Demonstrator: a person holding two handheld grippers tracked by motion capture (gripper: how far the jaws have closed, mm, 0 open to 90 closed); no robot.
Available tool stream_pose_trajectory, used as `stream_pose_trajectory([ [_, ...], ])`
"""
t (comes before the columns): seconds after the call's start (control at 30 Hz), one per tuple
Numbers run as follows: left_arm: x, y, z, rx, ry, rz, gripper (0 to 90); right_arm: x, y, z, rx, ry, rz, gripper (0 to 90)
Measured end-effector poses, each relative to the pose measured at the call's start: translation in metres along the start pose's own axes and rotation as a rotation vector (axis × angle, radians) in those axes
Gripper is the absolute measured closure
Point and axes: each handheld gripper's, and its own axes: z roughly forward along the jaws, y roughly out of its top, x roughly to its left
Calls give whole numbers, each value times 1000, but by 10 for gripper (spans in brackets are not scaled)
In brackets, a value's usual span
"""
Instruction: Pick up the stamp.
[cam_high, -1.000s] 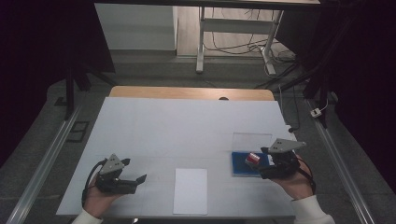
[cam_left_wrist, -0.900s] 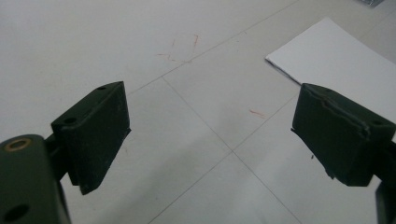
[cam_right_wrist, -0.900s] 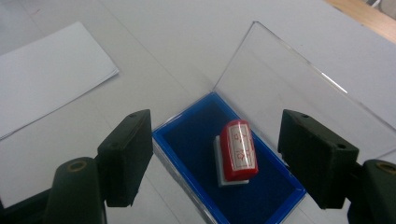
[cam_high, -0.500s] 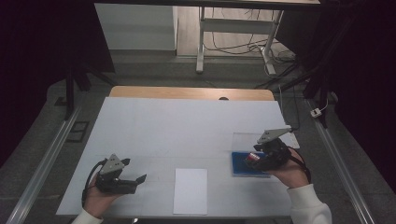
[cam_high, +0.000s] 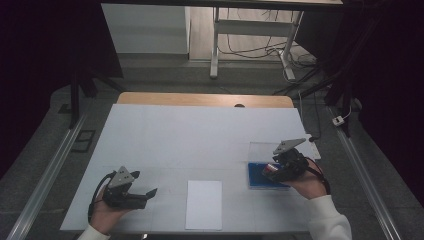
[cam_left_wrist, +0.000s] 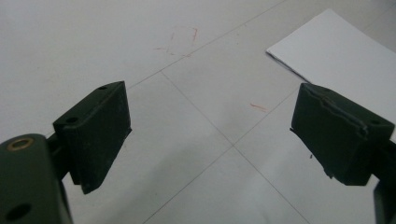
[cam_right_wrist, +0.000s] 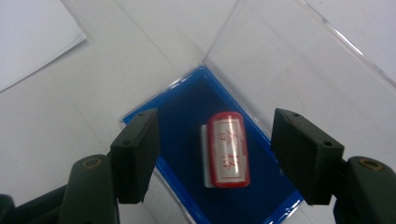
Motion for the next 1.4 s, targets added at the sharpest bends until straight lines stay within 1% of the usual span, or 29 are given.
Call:
stream_pose_trajectory([
  [0.07,0,0,0,2,-1,1,119,-3,-2,3,2,-3,9,342],
  [0.17,0,-1,1,5,-2,0,120,-6,-5,9,12,-3,9,367],
  [0.33,0,-1,1,6,-4,1,121,-7,-8,14,25,4,8,433],
  [0.4,0,-1,1,8,-3,1,121,-8,-9,15,24,-4,3,472],
  [0.43,1,-1,1,8,-3,0,121,-8,-9,15,24,-6,9,492],
  [0.63,1,-2,1,8,-5,0,123,-11,-12,18,31,5,3,607],
  [0.7,2,-3,1,10,-5,1,124,-11,-13,19,30,17,2,634],
  [0.83,2,-3,1,12,-4,3,125,-11,-13,19,26,26,-8,688],
  [1.3,2,-4,2,15,-4,2,128,-11,-13,19,32,36,0,700],
  [1.4,2,-4,2,15,-3,0,128,-11,-13,17,22,38,4,700],
])
